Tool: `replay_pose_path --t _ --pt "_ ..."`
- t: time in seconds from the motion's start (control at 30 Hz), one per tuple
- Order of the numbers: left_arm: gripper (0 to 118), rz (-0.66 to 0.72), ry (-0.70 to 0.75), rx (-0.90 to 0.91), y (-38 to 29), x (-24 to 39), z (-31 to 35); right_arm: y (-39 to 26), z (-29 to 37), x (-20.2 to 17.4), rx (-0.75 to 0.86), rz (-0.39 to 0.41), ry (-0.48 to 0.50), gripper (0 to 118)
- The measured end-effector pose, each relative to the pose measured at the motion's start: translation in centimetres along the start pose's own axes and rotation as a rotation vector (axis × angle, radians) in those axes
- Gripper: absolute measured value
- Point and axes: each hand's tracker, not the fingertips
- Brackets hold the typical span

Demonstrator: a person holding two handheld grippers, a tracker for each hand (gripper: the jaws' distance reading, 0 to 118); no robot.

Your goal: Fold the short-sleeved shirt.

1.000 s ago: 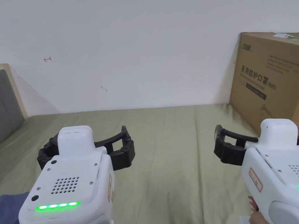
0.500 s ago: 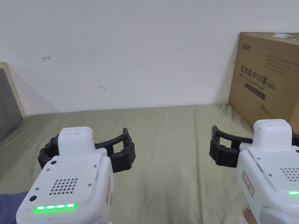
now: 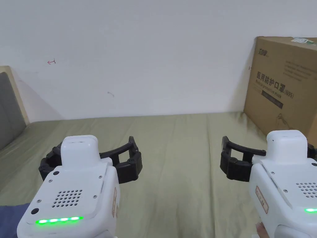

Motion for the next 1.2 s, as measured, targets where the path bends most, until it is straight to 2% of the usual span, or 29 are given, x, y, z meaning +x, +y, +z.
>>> replay_pose_path --t 0.03,0.07,0.1,0.13,0.17,0.2,0.23,0.27,0.3,0.33,0.37,0.47,0.6,0.7,0.8,0.87,0.93,1.0,1.07,1.2 --pt "117 -0.008 0.0 0.002 0.0 0.1 0.1 0.0 0.0 0.0 -0.006 -0.006 0.003 112" --pt "112 -0.013 -0.005 0.001 0.1 0.1 0.2 0.0 0.1 0.0 -0.007 -0.015 0.014 100" --pt "98 -0.019 -0.01 -0.001 0.1 0.2 0.2 0.1 0.3 0.0 -0.001 -0.017 0.019 56" --pt "78 -0.025 -0.011 -0.006 0.2 0.3 0.3 0.1 0.4 -0.1 0.017 -0.01 0.006 10" --pt "46 -0.032 -0.015 -0.015 0.2 0.3 0.2 0.1 0.2 -0.3 0.017 0.014 -0.036 0" --pt "5 -0.031 -0.021 -0.032 0.2 0.3 0.1 0.2 -0.1 -0.4 -0.021 0.029 -0.067 0" --pt "1 -0.023 -0.031 -0.057 0.2 0.2 -0.1 0.2 -0.3 -0.2 -0.023 0.004 -0.022 0" --pt "1 -0.001 -0.029 -0.082 0.0 0.0 -0.2 0.2 -0.5 0.4 -0.062 -0.043 0.091 0" --pt "1 0.027 -0.037 -0.088 -0.1 0.0 -0.2 0.2 -0.6 0.9 -0.083 -0.069 0.144 0" --pt "1 0.038 -0.06 -0.095 -0.2 -0.1 -0.2 0.2 -0.4 0.8 -0.072 -0.042 0.082 0" --pt "1 0.025 -0.057 -0.091 -0.3 -0.1 -0.2 0.2 -0.1 0.5 -0.055 -0.025 0.06 0" --pt "1 -0.045 -0.046 -0.095 -0.7 0.8 -0.4 0.2 0.6 0.9 -0.032 -0.021 0.067 0" --pt "1 -0.018 -0.066 -0.11 -0.6 0.1 -0.3 0.2 0.5 0.9 -0.036 -0.014 0.067 0" --pt "1 -0.023 -0.029 -0.122 -0.5 -2.4 0.6 -0.3 -0.3 -0.7 -0.048 -0.031 0.097 0" --pt "0 -0.032 0.085 -0.135 -0.4 -7.5 2.5 -0.7 -1.7 -4.9 -0.08 -0.053 0.193 0" --pt "0 -0.025 0.198 -0.137 -0.3 -11.9 4.5 -0.7 -2.6 -9.0 -0.108 -0.076 0.301 0" --pt "0 -0.089 0.315 -0.119 -0.1 -15.0 6.7 -0.4 -2.6 -13.4 -0.128 -0.078 0.395 0" --pt "0 -0.115 0.38 -0.106 0.1 -17.5 9.0 0.0 -2.2 -17.6 -0.145 -0.054 0.486 0" --pt "0 -0.105 0.456 -0.119 0.2 -19.4 10.7 0.5 -1.6 -20.6 -0.138 -0.076 0.608 0" --pt "0 -0.054 0.483 -0.13 -0.1 -21.5 11.9 1.1 -1.3 -22.9 -0.121 -0.079 0.652 0"
